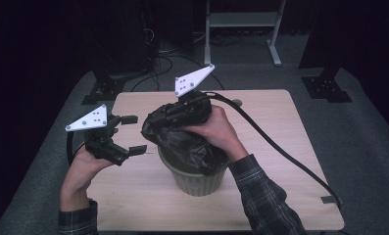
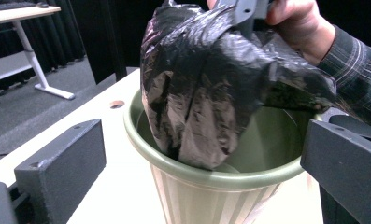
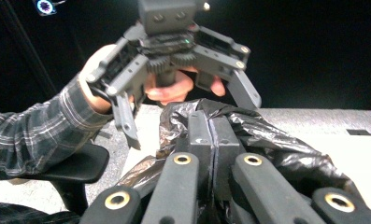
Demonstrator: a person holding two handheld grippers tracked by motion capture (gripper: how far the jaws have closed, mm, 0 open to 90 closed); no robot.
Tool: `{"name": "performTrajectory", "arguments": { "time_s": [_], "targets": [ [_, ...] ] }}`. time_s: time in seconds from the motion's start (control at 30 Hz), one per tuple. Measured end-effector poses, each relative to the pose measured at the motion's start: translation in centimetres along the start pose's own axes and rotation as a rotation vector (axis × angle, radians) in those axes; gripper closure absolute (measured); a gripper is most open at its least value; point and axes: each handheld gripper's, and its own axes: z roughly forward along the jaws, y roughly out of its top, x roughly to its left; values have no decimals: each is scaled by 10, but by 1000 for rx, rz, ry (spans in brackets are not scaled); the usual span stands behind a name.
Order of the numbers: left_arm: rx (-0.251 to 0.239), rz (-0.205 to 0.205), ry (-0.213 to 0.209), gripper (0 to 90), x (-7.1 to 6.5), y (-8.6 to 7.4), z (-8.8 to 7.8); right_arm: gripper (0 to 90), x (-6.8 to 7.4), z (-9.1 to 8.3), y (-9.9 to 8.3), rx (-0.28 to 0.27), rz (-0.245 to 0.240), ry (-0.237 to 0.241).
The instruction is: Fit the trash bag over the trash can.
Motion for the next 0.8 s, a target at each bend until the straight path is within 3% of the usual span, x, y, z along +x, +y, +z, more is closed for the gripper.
{"name": "performTrajectory", "arguments": {
  "time_s": [0.13, 0.33, 0.47, 0.73, 0.8],
  "targets": [
    [2, -1, -5, 0, -1, 1, 3, 894, -1, -6, -8, 36, 8, -28],
    [19, 2, -16, 0, -1, 0, 10, 892, -5, -21, -20, 43, 30, -52],
    [31, 2, -29, 0, -2, 0, 17, 891, -6, -26, -26, 94, 35, -77],
    [44, 5, -45, 0, -4, 0, 26, 892, -8, -37, -42, 93, 65, -95],
    [45, 5, -47, 0, -4, 0, 27, 892, -9, -40, -47, 119, 71, -108]
  ]
}}
